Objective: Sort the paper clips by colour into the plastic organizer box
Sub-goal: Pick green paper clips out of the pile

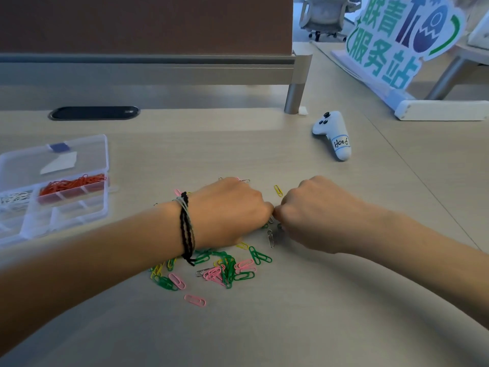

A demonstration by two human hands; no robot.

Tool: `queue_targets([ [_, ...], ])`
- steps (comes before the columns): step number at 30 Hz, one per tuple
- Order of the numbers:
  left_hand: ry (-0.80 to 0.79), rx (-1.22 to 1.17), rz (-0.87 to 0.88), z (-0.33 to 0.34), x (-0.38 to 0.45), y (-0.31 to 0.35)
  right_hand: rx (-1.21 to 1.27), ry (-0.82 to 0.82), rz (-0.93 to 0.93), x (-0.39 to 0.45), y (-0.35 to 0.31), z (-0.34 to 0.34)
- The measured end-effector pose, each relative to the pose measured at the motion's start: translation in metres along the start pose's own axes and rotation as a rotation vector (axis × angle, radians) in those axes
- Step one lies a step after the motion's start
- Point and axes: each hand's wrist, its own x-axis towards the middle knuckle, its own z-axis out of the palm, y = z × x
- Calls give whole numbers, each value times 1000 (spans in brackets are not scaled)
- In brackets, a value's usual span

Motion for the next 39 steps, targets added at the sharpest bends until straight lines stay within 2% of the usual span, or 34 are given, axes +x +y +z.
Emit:
queue_targets([
  [5, 70, 48, -41, 5, 2, 5, 64, 56, 32, 1, 3, 5],
  [6, 86, 34, -65, 9, 2, 6, 71, 108, 46, 0, 3, 11],
  [8, 107, -4, -129, 17, -2, 9, 94, 169, 93, -2, 2, 17],
  [11, 182, -46, -120, 27, -6, 10, 131, 178, 124, -2, 1, 18],
  [13, 240, -198, -142, 31, -8, 5, 252, 189, 167, -1, 5, 17],
  [15, 263, -632, -187, 30, -10, -2, 513, 213, 246, -1, 10, 17],
  [17, 301, -1316, -250, 29, -13, -8, 893, 230, 312, -1, 15, 17],
  [19, 234, -1978, -261, 31, -18, -12, 1216, 175, 313, 0, 18, 17],
  [20, 188, -2185, -236, 32, -21, -12, 1280, 150, 294, 1, 19, 16],
  [22, 87, -2437, -126, 35, -26, -12, 1288, 116, 255, 2, 21, 17],
  [25, 22, -2659, 29, 40, -30, -15, 1354, 81, 242, 8, 20, 16],
  [27, 39, -2713, 86, 41, -31, -14, 1578, 44, 265, 12, 18, 17],
  [31, 31, -2714, 130, 38, -29, -12, 2254, -30, 220, 15, 14, 18],
  [33, -34, -2663, 133, 35, -27, -9, 2416, -9, 231, 15, 15, 18],
  [35, -92, -2612, 94, 31, -25, -7, 2443, 4, 298, 17, 16, 16],
  [37, -87, -2464, -67, 25, -25, -8, 2300, -6, 383, 19, 16, 14],
  [38, -13, -2246, -164, 22, -26, -9, 2146, 13, 397, 19, 16, 13],
  [39, 88, -1919, -233, 21, -29, -10, 1945, 44, 381, 18, 15, 12],
])
